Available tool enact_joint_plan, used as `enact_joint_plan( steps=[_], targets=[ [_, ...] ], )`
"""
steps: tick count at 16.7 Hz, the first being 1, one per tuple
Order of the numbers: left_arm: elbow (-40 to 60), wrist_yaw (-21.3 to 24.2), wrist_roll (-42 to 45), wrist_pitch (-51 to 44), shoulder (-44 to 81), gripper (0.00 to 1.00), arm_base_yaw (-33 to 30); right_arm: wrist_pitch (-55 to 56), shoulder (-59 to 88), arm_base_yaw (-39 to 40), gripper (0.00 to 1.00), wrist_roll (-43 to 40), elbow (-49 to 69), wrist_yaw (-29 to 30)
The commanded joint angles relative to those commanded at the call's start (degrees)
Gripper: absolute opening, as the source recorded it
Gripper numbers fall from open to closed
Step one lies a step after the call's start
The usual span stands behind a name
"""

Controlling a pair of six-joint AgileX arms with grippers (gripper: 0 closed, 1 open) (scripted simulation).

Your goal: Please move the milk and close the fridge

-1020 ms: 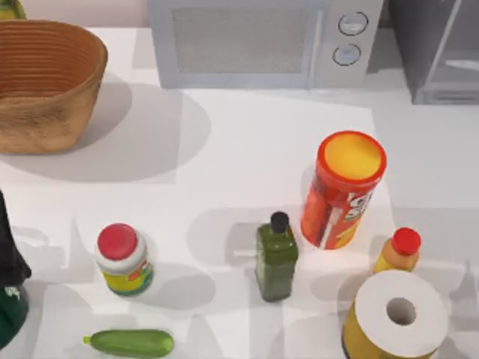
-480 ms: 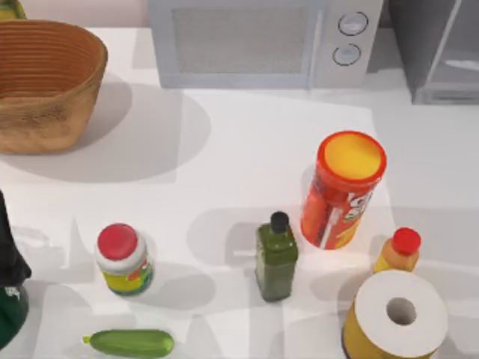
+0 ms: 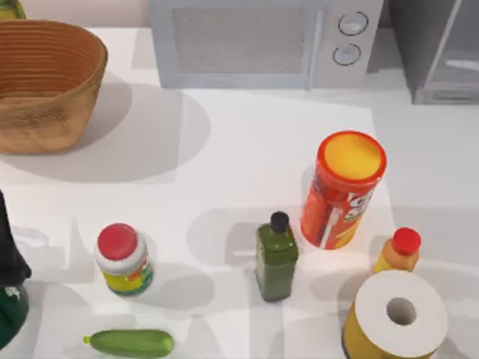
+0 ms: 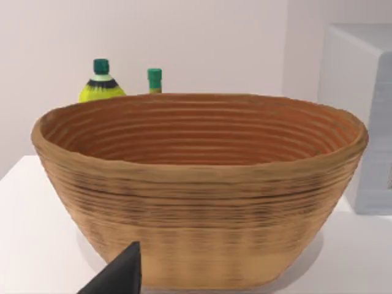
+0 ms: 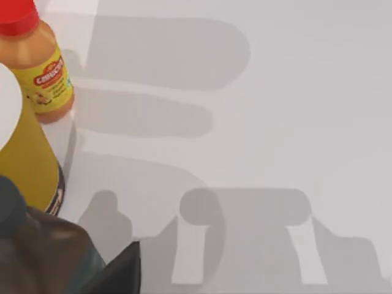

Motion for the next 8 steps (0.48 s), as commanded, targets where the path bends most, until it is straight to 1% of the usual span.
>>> enact_joint_plan(
  steps=[2,4,6,8],
  targets=[
    [0.0,0.0,0.0,0.0,0.0,1.0,0.0,0.04,0.48,-0.55,1.0,-0.57,0.17,-0.27],
    [0.0,0.0,0.0,0.0,0.0,1.0,0.0,0.14,3.2,-3.47,1.0,-3.56,1.24,-1.8],
    [0.0,0.0,0.0,0.0,0.0,1.0,0.0,0.24,8.33,-8.84,1.0,-8.99,3.31,-4.68],
    [0.0,0.0,0.0,0.0,0.0,1.0,0.0,0.46,15.86,-16.64,1.0,-16.85,6.31,-8.76]
  ],
)
